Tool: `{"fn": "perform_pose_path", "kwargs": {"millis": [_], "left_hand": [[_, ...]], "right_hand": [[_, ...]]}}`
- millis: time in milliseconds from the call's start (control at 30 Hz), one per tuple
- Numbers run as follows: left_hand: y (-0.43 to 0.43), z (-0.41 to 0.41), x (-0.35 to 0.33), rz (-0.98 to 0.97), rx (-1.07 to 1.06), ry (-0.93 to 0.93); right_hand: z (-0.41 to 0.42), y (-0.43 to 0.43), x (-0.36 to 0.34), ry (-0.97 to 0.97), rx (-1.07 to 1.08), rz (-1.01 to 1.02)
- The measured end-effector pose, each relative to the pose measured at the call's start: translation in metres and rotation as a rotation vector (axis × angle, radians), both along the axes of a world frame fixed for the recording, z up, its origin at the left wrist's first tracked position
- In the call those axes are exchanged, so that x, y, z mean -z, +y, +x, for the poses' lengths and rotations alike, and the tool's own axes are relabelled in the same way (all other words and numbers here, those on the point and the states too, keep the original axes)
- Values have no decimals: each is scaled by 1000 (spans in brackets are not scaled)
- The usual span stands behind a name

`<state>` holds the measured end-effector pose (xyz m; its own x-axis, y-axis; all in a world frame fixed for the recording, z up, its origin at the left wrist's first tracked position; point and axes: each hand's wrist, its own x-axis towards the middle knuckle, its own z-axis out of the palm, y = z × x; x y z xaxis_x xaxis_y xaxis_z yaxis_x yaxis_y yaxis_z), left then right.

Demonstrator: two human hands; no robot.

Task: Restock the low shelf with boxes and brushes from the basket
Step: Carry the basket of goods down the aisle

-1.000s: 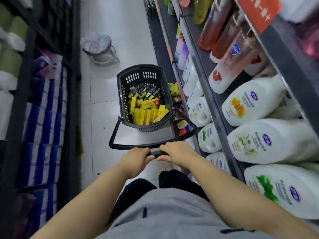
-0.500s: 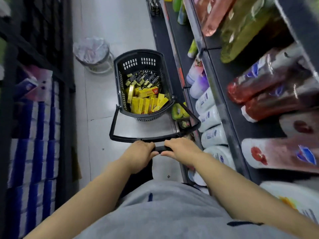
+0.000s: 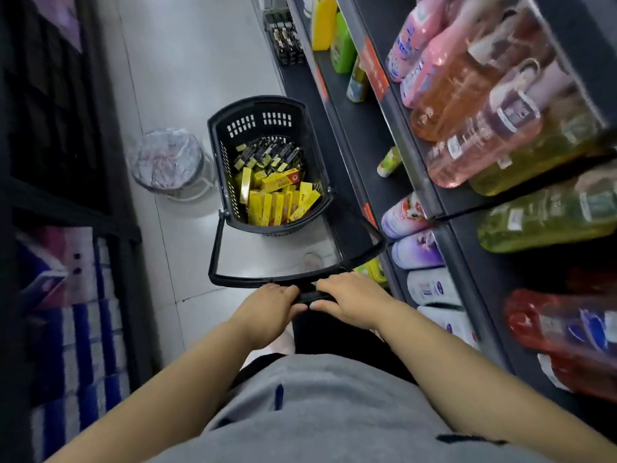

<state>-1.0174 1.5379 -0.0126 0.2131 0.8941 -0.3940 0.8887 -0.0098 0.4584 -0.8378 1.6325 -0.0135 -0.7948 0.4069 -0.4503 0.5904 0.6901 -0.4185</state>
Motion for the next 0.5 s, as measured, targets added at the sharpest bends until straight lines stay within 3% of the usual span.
{"fn": "perform_pose_path", "kwargs": {"millis": [133, 500], "left_hand": [[63, -39, 3, -46, -63, -52], [229, -140, -15, -183, -218, -141]], "right_hand": [[-38, 62, 9, 23, -12, 42], [-150, 233, -8, -40, 91, -156]]}}
